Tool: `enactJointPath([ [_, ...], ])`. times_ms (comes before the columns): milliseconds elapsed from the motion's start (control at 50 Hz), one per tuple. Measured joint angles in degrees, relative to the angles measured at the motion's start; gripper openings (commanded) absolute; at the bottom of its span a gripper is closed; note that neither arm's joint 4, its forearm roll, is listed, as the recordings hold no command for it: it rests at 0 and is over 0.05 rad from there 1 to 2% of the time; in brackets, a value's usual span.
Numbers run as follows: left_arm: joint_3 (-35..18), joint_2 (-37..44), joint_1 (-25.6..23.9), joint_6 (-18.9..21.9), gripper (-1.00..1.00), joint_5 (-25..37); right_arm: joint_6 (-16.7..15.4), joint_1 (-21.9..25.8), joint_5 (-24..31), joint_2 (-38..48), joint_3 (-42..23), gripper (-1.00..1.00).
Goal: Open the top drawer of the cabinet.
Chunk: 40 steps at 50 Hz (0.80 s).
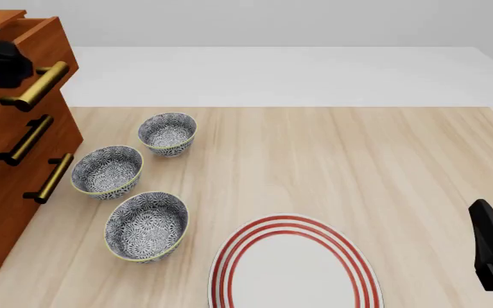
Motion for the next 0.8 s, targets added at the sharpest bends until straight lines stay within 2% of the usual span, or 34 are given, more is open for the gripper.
enactJointPath([
  [800,1.2,1.83,-2.1,-0.44,1.0,-2.33,0.0,0.0,0.0,0.0,0.0,1.0],
])
